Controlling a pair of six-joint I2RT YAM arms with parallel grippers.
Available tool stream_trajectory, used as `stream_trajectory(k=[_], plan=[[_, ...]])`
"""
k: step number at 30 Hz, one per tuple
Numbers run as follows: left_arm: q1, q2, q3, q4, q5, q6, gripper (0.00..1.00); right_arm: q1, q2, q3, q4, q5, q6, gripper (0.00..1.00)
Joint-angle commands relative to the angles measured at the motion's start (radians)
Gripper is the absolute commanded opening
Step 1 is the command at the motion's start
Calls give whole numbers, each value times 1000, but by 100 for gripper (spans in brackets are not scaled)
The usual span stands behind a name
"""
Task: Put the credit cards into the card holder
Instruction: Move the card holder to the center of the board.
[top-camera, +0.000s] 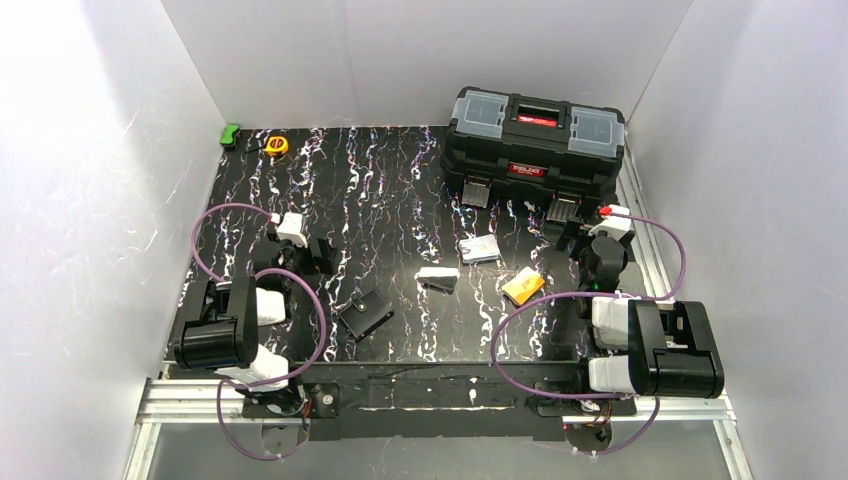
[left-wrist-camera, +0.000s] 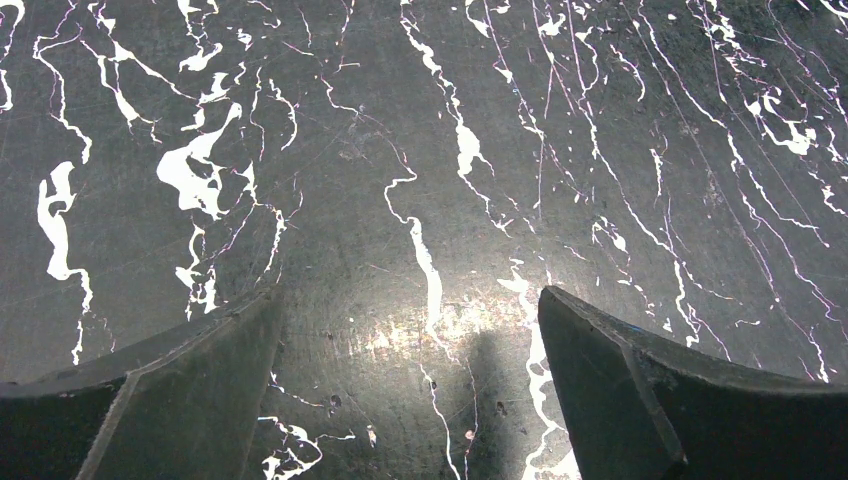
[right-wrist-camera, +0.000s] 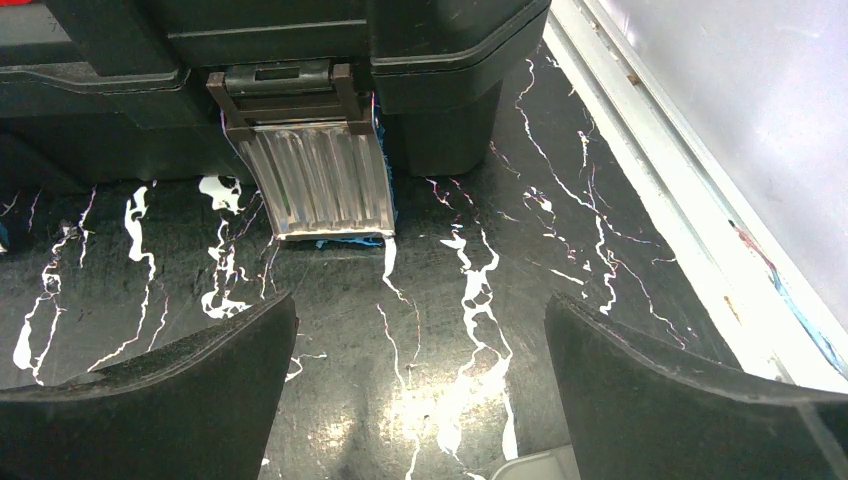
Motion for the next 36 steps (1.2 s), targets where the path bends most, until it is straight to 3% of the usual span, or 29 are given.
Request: stream_trajectory(k=[1,7,8,12,15,16,18,21,27,33,36], plan=[[-3,-9,9,33,-10,14,99,-1,-12,-4,62,1,4,100],[-3,-6,13,33,-9,13,99,-1,-52,9,17,22,12,100],[-3,-10,10,36,0,13,99,3,-85,26,-47,47,10,100],[1,-25,13,18,32,22,99,3,-198,314,-648,183,132,100],[3,-61,13,-8,4,9,99,4,-263,395,-796,119,178,100],[15,-92,43,-61,53,4,99,5,-307,392,-791,69,188,100],[21,-164,153,-319,110,27,99,4,-386,382,-763,-31,247,100],[21,-229,312,-627,168,82,99,4,-466,406,-843,-88,451,100],[20,-315,491,-1172,296,305,99,32,-489,486,-1016,-408,406,100],[-31,-434,427,-1461,361,619,99,258,-533,488,-1139,-286,342,100],[-139,-473,393,-1510,311,682,99,376,-526,487,-1174,-198,334,100]])
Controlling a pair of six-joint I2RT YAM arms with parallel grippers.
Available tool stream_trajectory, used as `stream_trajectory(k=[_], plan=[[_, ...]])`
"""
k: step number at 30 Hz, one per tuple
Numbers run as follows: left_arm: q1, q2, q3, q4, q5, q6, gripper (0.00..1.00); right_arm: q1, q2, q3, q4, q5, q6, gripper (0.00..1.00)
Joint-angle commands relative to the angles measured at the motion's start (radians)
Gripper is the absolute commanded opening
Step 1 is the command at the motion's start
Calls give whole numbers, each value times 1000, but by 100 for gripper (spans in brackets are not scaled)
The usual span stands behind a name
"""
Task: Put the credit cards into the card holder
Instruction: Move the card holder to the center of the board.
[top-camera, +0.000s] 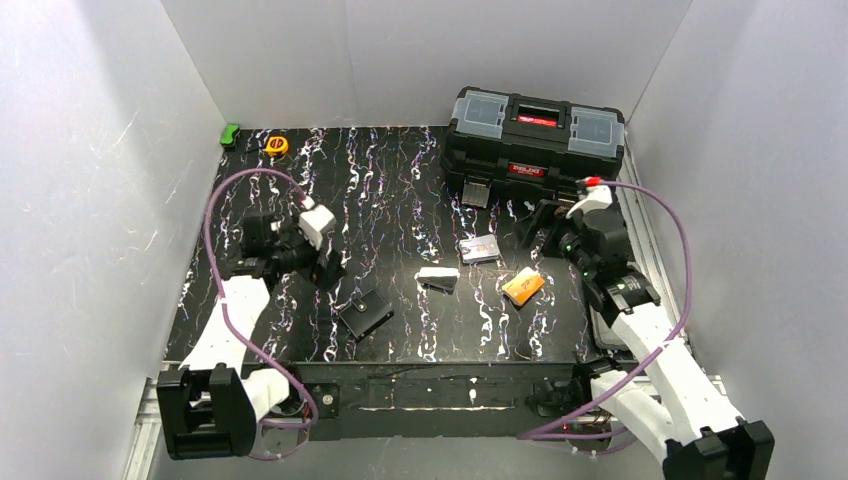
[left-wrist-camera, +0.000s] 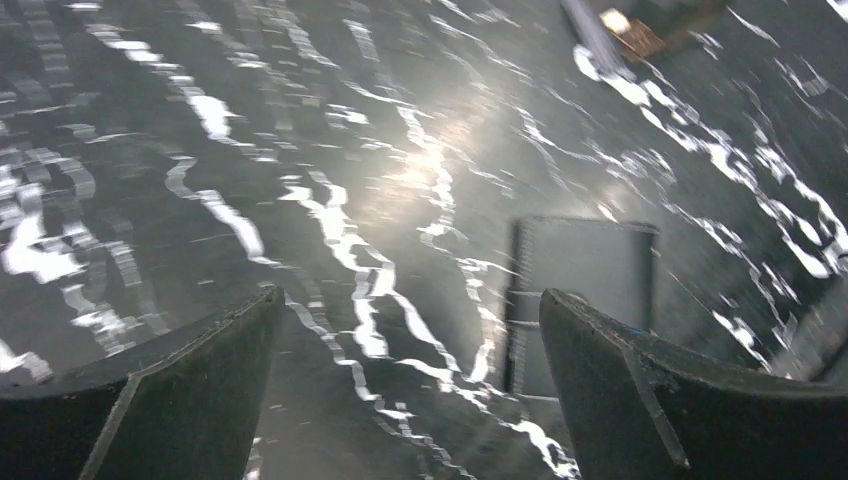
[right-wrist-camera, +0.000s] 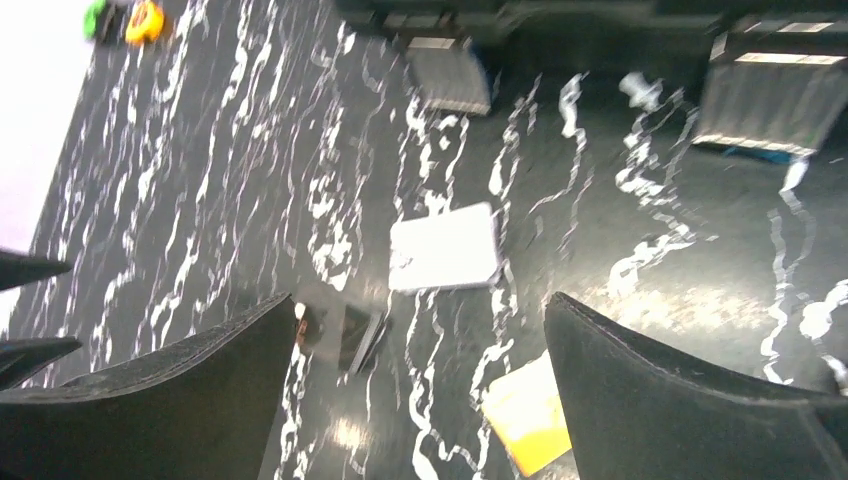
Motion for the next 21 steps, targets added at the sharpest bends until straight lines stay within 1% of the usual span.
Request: stream_trajectory(k=[1,6,9,13,17,21], plan=[[-149,-68,-56,-228,-10,202,99,154,-2,50,-99,111,-30,100],[-321,-88,-107,-191,-134,209,99,334,40,82,-160,227,-26,100],[-390,-84,-142,-143,-240,225,99,418,55,87,-182,288,-9,100],[-464,-80,-164,-70,-378,236,99,558,89,86,-211,392,22,100],[-516,-56,-181,-22,-446,259,99,660,134,82,-211,475,60,100],[-542,-6,-182,7,-476,263,98,710,176,84,-201,496,90,100]])
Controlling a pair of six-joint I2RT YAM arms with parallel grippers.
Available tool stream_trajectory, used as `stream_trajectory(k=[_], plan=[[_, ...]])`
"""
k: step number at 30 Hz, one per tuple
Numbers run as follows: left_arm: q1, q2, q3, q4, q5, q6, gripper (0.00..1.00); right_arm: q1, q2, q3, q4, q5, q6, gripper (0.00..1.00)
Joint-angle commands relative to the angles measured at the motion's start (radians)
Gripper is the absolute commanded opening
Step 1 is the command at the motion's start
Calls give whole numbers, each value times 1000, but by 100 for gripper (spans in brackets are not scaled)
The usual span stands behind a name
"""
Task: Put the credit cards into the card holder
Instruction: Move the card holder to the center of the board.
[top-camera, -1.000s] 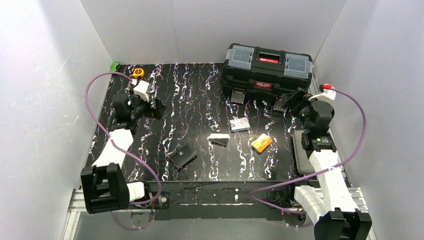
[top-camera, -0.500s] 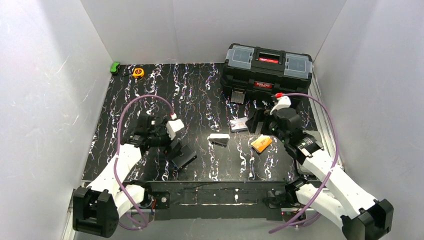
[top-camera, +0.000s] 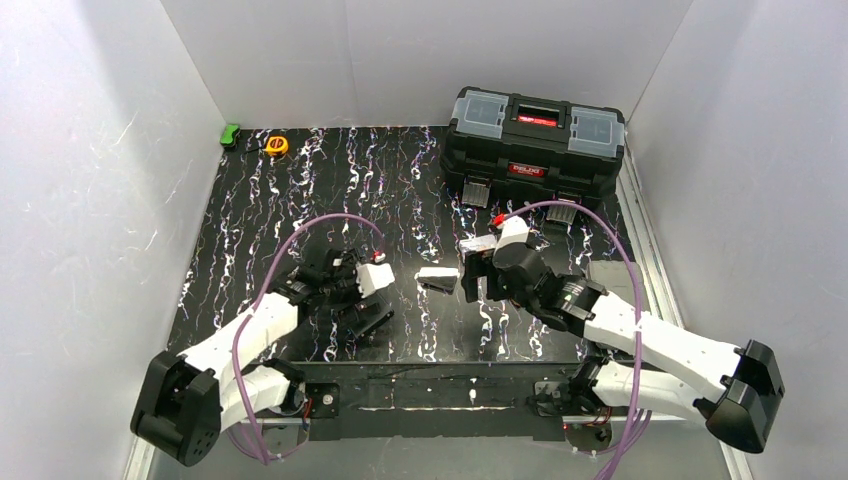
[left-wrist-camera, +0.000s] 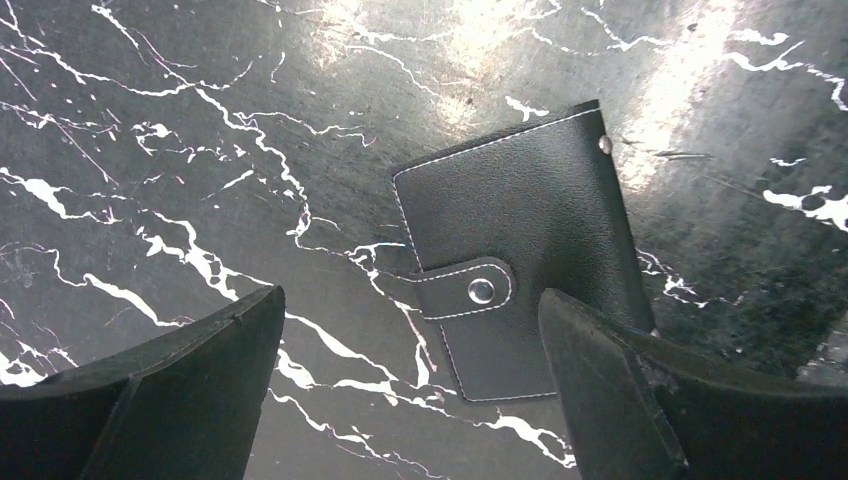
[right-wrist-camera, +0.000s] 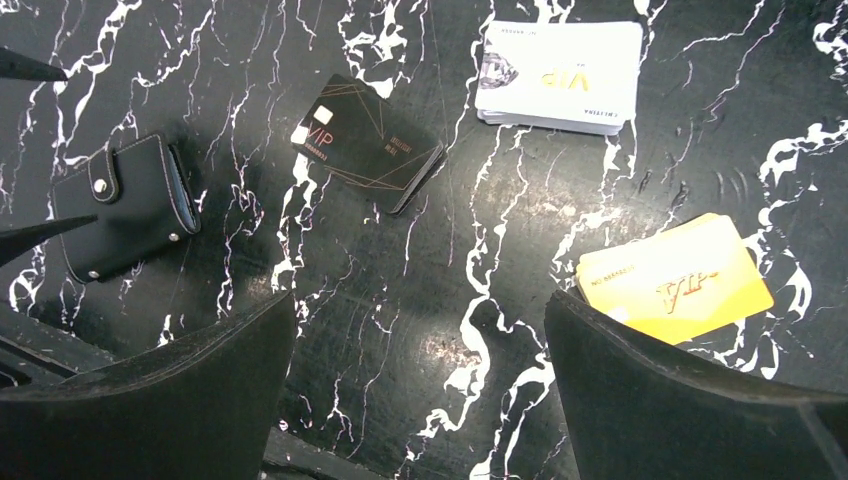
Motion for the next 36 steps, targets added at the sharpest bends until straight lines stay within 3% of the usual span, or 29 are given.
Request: stream_trajectory(k=[1,12,18,26,31,36], plan=[[-29,49,-13,45,-75,26,95,44,30,44,8,87,54,100],[-87,98,-49,60,-74,102,70,54,20,19,19,76,77,100],[-112,114,-48,57,-67,97,38,54,7,3,27,58,80,100],[-188,124,70,-7,-86,-203,20,53,-33,-63,56,8,92,100],[-256,128,127,-40,-111,-392,0,54,-76,-123,84,-18,114,100],[-284,129,183,-80,-121,-533,0,54,-98,-172,121,-49,117,100]])
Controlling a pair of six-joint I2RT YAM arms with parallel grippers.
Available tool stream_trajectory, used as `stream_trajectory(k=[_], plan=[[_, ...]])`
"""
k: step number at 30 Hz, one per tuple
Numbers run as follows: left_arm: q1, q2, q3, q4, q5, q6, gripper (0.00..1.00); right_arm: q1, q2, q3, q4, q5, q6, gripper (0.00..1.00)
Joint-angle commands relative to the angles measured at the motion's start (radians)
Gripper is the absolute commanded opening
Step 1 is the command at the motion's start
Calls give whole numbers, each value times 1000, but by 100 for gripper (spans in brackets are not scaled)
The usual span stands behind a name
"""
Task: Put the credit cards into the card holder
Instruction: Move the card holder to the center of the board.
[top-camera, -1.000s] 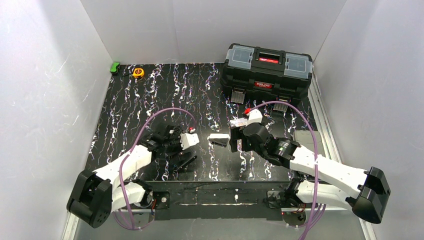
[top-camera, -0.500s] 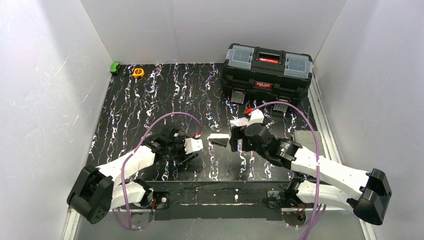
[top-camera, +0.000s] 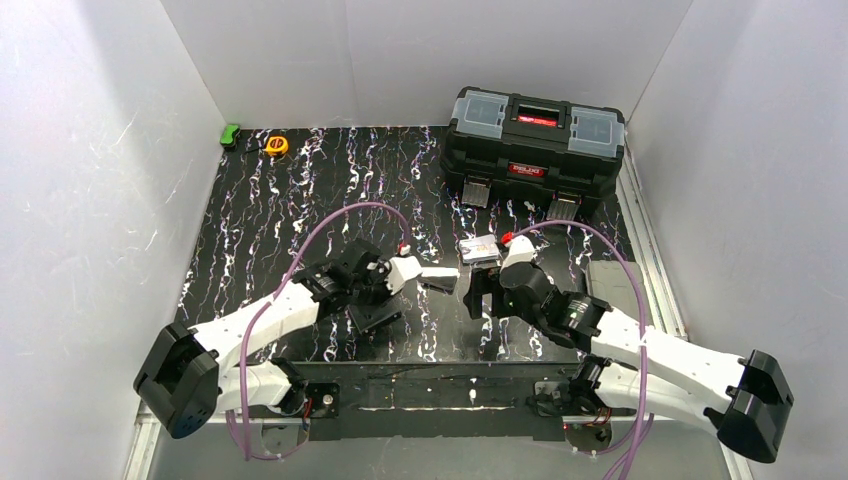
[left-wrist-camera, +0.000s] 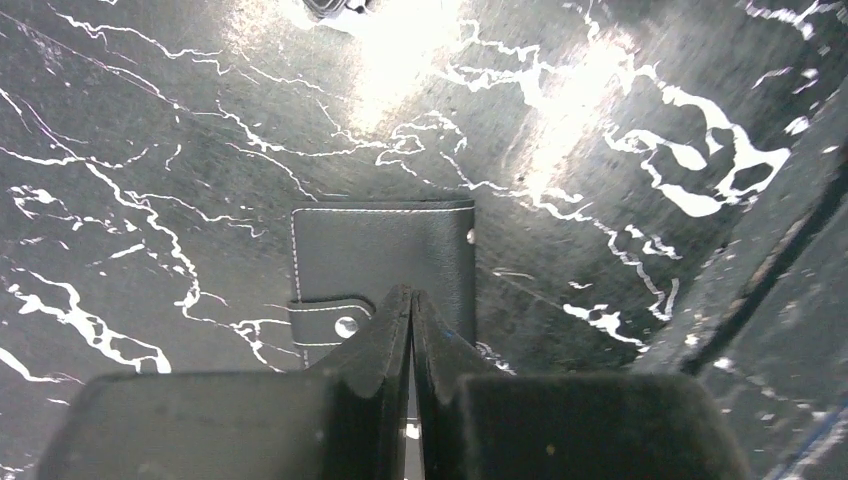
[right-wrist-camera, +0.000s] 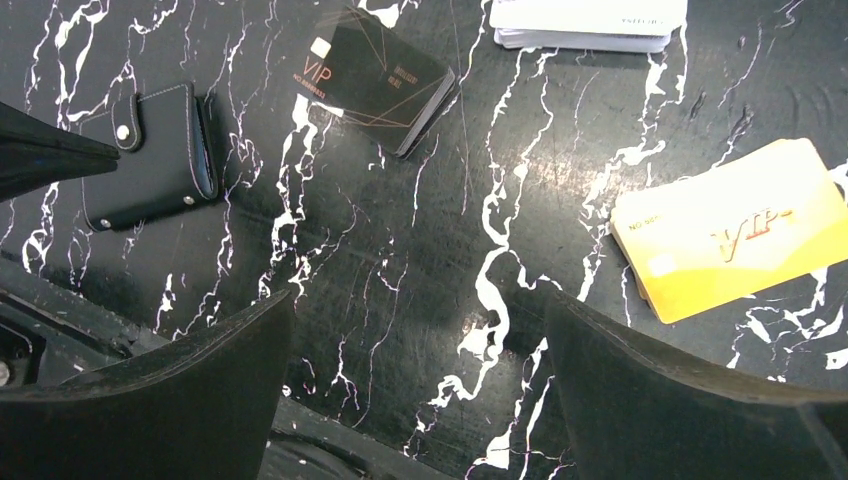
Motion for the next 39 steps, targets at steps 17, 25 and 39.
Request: stream_trajectory(k=[17,25,39], plan=[[268,37,-4,-76,-218,206,52,5,104,16,150,-150,-22,100],[267,141,-48,-49,15,568,54,7,62,13,120,-136,-22,100],[48,198,12,-54,312,510,56,7,-131,-130,64,-125,44,100]])
